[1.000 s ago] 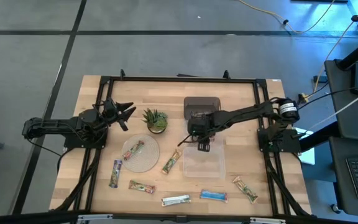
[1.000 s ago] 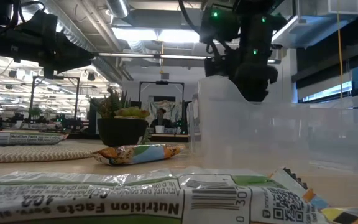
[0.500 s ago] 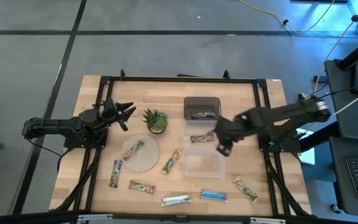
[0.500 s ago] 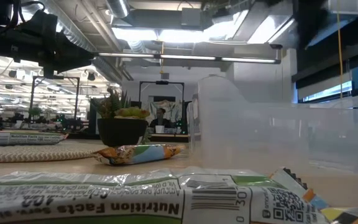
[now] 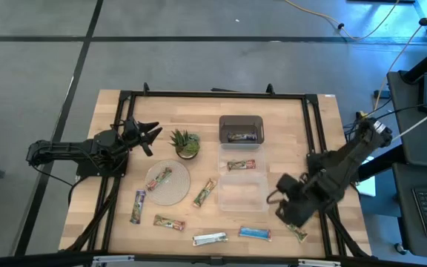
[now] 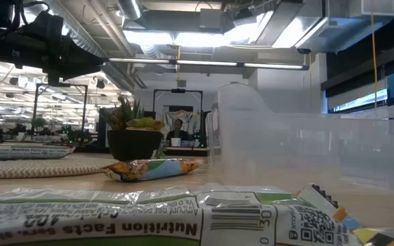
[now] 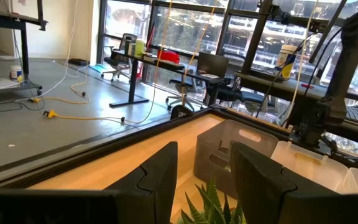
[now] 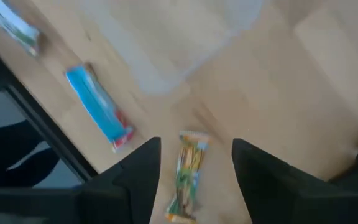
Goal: Pick and place Granola Bars by type
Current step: Put the yellow granola bar into the bottom transparent bin
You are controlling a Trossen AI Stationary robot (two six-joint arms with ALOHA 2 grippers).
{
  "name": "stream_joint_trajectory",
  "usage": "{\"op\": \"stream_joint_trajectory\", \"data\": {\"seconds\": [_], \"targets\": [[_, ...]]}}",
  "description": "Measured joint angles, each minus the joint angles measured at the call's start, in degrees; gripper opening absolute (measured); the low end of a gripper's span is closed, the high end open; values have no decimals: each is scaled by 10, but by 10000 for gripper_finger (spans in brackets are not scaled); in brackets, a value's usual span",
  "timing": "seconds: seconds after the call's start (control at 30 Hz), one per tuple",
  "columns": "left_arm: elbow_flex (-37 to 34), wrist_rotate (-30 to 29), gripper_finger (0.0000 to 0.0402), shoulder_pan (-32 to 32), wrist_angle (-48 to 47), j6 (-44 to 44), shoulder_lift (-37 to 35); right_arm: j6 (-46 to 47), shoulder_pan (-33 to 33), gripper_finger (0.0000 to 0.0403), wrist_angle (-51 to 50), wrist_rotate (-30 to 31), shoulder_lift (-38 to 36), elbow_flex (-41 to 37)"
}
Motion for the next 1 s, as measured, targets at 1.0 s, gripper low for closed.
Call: {"op": "stream_joint_trajectory", "data": {"seconds": [1.0], "targets": [[0, 0, 139, 0, 0, -29, 0, 139, 65, 200, 118, -65, 164, -71]]}}
